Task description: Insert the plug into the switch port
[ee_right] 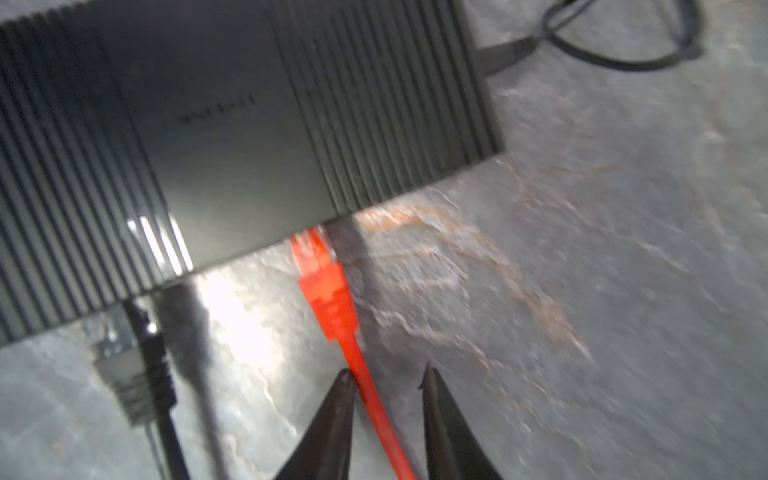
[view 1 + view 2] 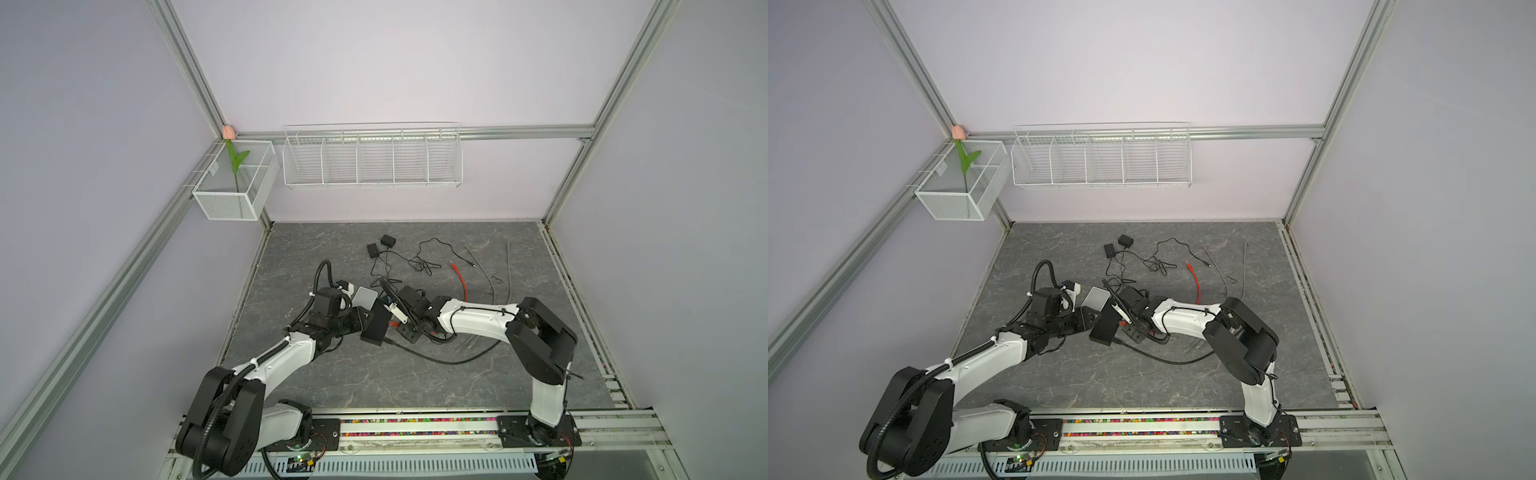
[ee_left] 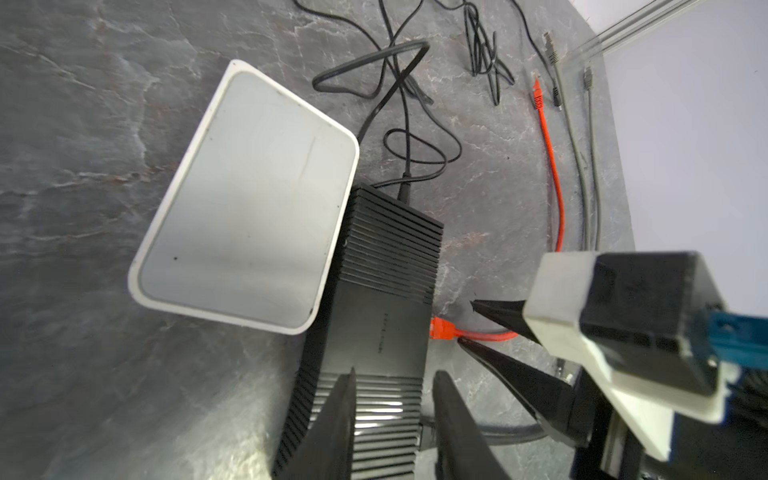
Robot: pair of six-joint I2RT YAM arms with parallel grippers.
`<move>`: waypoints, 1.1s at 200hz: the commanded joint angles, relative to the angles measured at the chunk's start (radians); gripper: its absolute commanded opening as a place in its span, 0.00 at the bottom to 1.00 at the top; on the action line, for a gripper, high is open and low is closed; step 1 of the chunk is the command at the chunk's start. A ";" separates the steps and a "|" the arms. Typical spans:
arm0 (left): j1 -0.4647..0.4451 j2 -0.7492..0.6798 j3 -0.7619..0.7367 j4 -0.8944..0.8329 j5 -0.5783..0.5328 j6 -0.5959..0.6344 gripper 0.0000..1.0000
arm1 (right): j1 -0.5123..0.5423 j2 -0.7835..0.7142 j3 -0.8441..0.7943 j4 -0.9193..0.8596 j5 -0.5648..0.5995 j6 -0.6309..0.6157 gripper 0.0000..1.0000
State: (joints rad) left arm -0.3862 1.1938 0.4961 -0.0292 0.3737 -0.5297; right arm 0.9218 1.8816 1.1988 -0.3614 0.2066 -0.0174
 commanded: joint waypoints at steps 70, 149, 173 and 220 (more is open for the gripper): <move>-0.109 -0.525 -0.336 -0.130 -0.114 -0.207 0.39 | -0.034 -0.507 -0.221 0.124 -0.153 0.158 0.76; -0.124 -0.167 -0.310 0.173 -0.060 -0.212 0.39 | -0.036 -0.606 -0.354 0.108 -0.086 0.217 0.76; -0.145 -0.046 -0.244 0.218 -0.027 -0.208 0.39 | -0.036 -0.634 -0.376 0.107 -0.058 0.222 0.76; -0.231 0.177 -0.181 0.401 -0.043 -0.243 0.38 | -0.042 -0.677 -0.407 0.097 -0.002 0.229 0.76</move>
State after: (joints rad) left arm -0.6010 1.2884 0.2852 0.2615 0.3370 -0.7467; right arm 0.8856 1.2346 0.8188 -0.2646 0.1604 0.1860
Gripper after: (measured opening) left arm 0.383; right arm 0.756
